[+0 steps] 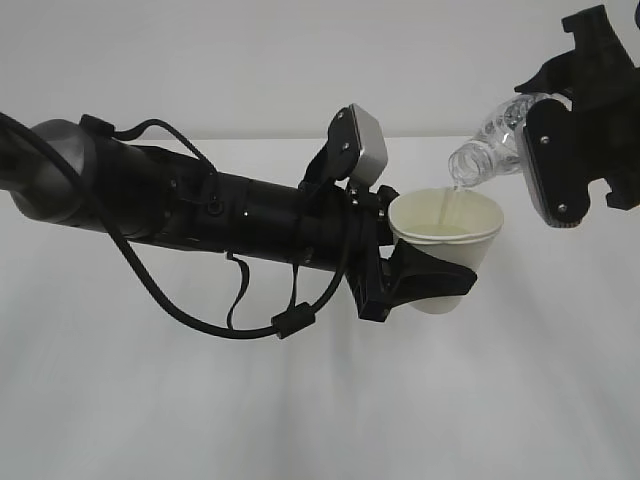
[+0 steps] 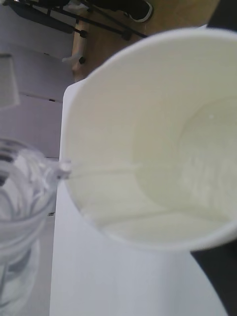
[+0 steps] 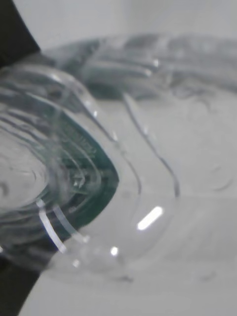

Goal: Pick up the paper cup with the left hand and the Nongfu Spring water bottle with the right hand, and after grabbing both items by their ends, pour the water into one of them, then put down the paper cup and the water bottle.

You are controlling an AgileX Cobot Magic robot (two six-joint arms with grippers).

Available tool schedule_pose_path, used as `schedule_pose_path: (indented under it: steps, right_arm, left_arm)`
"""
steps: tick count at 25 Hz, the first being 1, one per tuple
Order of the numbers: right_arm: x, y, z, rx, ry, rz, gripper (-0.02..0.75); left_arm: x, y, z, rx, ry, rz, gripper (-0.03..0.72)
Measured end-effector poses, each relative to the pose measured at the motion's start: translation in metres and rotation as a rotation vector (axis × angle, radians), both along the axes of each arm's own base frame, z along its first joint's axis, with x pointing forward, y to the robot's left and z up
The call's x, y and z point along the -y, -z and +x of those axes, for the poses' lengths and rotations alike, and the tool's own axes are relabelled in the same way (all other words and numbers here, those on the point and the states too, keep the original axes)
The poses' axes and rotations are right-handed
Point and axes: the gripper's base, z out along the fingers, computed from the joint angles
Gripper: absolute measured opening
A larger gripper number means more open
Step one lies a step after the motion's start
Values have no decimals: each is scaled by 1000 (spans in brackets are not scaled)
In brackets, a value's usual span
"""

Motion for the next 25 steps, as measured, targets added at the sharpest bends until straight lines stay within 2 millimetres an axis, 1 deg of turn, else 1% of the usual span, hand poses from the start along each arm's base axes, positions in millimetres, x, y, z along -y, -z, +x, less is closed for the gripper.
schedule_pose_path:
  steps: [6, 17, 25]
  right_arm:
    - [0, -3, 1, 11, -3, -3, 447]
    - [0, -3, 1, 11, -4, -6, 447]
    - [-7, -3, 0, 13, -26, -11, 447]
  left_arm:
    - [0, 0, 0, 0, 0, 0, 438]
    - [0, 0, 0, 0, -1, 1, 438]
    - [0, 0, 0, 0, -5, 5, 438]
